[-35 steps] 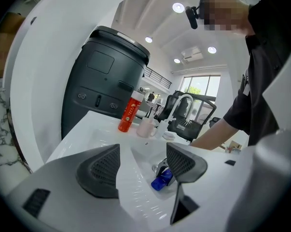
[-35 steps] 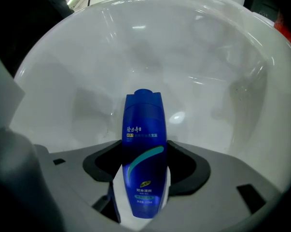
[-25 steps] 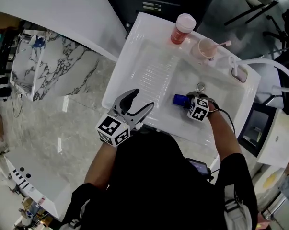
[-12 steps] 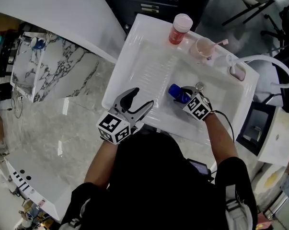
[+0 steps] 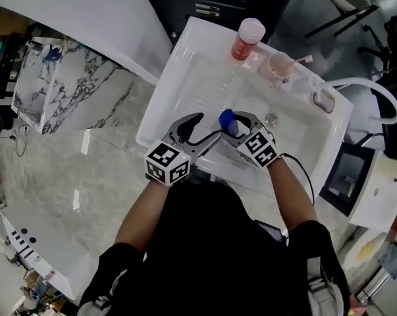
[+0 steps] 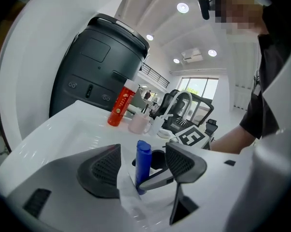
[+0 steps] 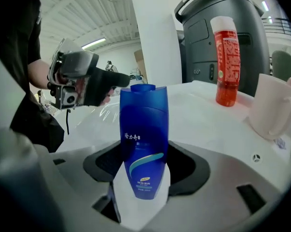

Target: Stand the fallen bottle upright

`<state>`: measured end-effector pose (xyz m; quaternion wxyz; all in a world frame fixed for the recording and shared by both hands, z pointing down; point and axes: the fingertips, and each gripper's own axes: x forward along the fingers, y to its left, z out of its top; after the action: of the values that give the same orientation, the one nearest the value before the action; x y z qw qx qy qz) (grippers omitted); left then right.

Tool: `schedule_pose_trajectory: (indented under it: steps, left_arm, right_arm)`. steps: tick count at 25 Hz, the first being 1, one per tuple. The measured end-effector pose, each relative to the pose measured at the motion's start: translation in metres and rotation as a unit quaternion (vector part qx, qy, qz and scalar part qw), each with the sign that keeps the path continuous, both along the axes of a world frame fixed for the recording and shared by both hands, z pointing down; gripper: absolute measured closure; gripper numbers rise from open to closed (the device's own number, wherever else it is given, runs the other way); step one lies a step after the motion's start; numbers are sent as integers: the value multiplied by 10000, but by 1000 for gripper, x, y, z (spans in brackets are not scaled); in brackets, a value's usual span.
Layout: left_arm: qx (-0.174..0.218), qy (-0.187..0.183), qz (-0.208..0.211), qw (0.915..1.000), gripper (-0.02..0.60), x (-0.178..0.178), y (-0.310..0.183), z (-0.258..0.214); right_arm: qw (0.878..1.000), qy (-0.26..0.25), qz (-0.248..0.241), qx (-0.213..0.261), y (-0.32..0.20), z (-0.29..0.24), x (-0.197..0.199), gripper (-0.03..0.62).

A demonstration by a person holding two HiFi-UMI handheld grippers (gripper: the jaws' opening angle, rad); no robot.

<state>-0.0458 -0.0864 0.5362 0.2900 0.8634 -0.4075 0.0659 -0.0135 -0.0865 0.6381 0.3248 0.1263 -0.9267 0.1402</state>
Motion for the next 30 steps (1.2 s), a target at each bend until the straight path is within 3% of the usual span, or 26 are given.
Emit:
schedule_pose_trajectory:
  steps: [6,12,17,22,30]
  left_arm:
    - [-108,-4,-8,9999,301,3,-8,11]
    - [-290,401,-263,9984,319,0,-19,14]
    - [-399,551,-208,9975,374,2,-25,19]
    - [-598,1092,-367,9915,410,1,-31,21]
    - [-754,1200,-406,9891,417,-1,-37,25]
  right_arm:
    - [9993,-376,-3,38,2,-24,-20,303]
    - [9985,-545,-2,34,5,-34,-28,303]
    - [9980,-616,-20,117,4,-37,-33,303]
    - [9974,-713,52,-28,2,-38,-36,303]
    - [9980,-631,-9,-104,-2,-35,-36,302]
